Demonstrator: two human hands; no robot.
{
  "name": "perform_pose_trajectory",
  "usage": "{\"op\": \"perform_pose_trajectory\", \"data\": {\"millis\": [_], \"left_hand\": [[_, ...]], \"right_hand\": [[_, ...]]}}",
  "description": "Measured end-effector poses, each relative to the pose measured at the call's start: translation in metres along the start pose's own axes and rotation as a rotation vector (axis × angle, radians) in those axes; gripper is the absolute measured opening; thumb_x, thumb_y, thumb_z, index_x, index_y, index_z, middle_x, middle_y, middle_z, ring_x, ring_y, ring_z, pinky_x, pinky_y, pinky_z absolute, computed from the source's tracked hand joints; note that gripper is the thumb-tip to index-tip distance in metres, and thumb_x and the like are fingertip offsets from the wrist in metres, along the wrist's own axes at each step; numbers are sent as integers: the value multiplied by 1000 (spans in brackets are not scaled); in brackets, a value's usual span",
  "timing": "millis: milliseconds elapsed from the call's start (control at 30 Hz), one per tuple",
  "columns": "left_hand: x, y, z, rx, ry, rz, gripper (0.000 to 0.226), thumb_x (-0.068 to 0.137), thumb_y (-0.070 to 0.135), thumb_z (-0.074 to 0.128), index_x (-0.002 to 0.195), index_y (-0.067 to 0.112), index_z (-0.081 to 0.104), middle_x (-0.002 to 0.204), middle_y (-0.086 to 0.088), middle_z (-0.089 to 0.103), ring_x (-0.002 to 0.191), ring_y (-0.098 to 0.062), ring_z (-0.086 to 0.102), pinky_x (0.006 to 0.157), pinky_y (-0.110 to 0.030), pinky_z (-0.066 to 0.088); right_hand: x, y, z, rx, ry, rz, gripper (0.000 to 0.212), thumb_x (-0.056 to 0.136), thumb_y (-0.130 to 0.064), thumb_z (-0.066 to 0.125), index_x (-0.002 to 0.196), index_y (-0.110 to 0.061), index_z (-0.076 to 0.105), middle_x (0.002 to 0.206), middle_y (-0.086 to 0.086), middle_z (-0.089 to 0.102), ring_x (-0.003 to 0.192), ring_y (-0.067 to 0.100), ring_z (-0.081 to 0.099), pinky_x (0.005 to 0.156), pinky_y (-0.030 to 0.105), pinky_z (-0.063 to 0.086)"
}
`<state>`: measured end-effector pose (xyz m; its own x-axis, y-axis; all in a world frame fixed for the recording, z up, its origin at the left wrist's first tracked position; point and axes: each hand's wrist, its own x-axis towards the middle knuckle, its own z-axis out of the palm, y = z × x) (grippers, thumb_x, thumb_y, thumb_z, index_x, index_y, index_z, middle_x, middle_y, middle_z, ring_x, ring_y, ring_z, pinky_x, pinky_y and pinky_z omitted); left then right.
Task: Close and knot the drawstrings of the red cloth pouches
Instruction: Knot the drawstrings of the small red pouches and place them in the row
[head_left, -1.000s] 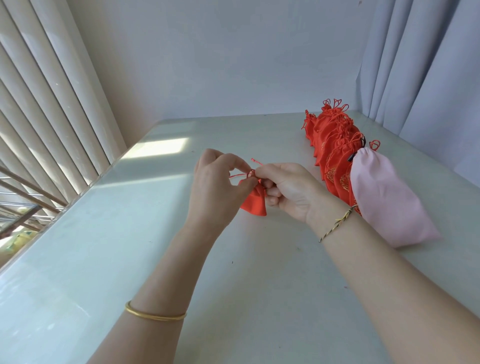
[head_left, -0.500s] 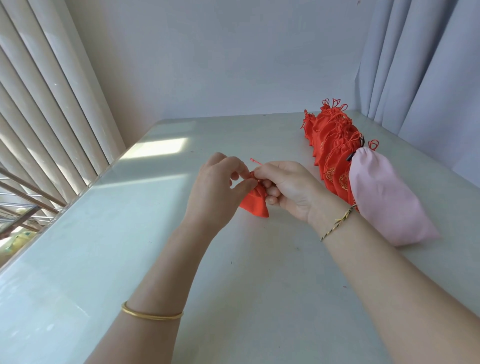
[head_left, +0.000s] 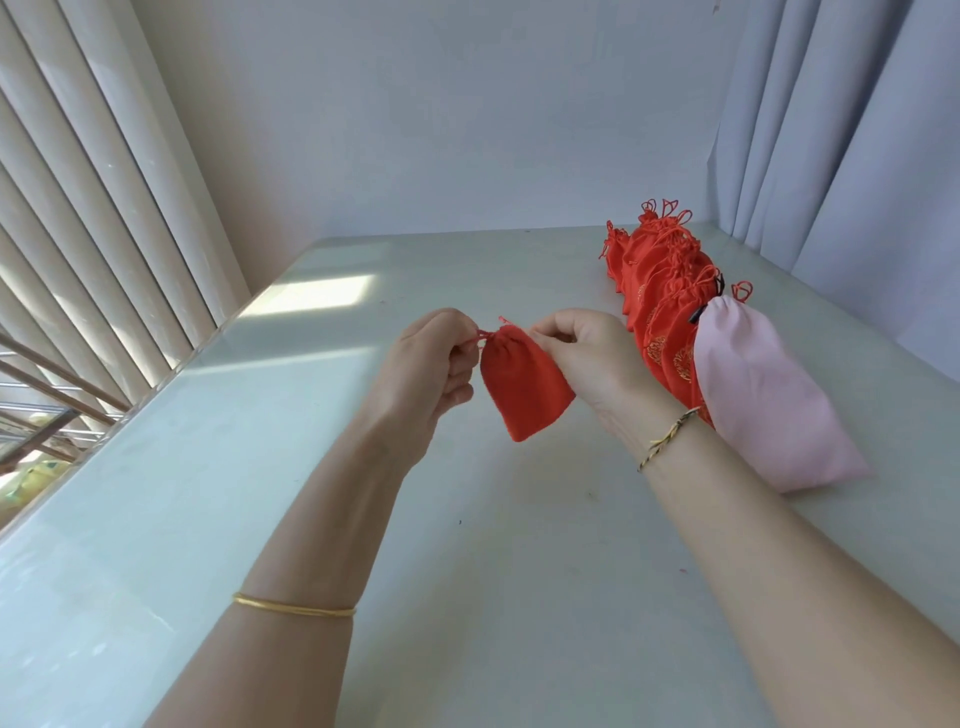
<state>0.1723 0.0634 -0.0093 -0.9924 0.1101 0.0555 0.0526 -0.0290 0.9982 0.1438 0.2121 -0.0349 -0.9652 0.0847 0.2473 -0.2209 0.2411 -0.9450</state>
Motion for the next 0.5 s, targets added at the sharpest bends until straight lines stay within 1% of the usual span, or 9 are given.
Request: {"op": "perform_pose_trajectory", "data": {"millis": [33,100,133,200,267,333,367,433,500], "left_hand": [[-1,1,0,-25,1,-10,24,86,6,37,64,17,34,57,2,26,56,-16,15,51,-27,18],[-1,3,1,-71,8,-33,24,86,8,38,65,18,34,56,3,26,53,-15,16,52,-27,17],[-2,4,3,-88,2,-42,24,86,8,37,65,18,34,55,3,26,53,-15,15,54,-28,15],[-3,9,10,-120,-37,-61,24,85,9,37,64,18,34,56,2,23,55,-16,12,58,-31,12],[-5,14,21,-161,-105,-78,24,85,10,37,63,18,34,56,2,23,53,-15,13,53,-28,15],[-7,16,38,-195,-197,-114,24,86,11,37,64,17,35,54,3,26,48,-13,16,49,-25,18],[-8,15,45,-198,-239,-133,24,87,12,38,64,17,36,53,4,27,47,-12,17,49,-25,19],[-9,10,68,-164,-304,-154,25,88,13,42,64,18,40,52,4,32,46,-11,21,48,-23,23],[-11,3,92,-99,-339,-159,23,90,15,47,67,17,47,53,4,39,45,-10,29,47,-21,30]], "right_hand": [[-2,-3,-1,-11,-22,13,18,89,-4,57,72,-6,62,54,-15,57,49,-16,50,52,7,38],[-8,-14,-6,2,-97,66,20,94,-18,50,82,-6,60,63,-8,58,52,-2,54,53,18,45],[-13,-21,-11,20,-137,86,22,95,-27,48,84,-10,58,70,-4,58,56,6,57,57,26,49],[-25,-29,-22,-6,-168,88,23,90,-40,55,95,-18,56,87,-2,61,74,13,62,70,34,54],[-38,-31,-38,-156,-96,16,29,80,-35,68,102,-18,59,98,-5,64,86,9,62,78,27,52],[-54,-29,-57,-240,0,-65,10,79,-21,71,87,-22,64,87,-9,66,75,3,60,72,17,47],[-61,-28,-65,-249,43,-82,8,80,-17,70,80,-23,65,79,-10,65,69,3,59,69,15,46],[-73,-23,-85,-257,132,-51,6,79,-15,70,75,-18,67,73,-5,65,67,6,58,65,19,48],[-83,-18,-109,-315,193,0,6,78,-14,71,77,-8,69,75,9,67,68,16,59,64,26,52]]}}
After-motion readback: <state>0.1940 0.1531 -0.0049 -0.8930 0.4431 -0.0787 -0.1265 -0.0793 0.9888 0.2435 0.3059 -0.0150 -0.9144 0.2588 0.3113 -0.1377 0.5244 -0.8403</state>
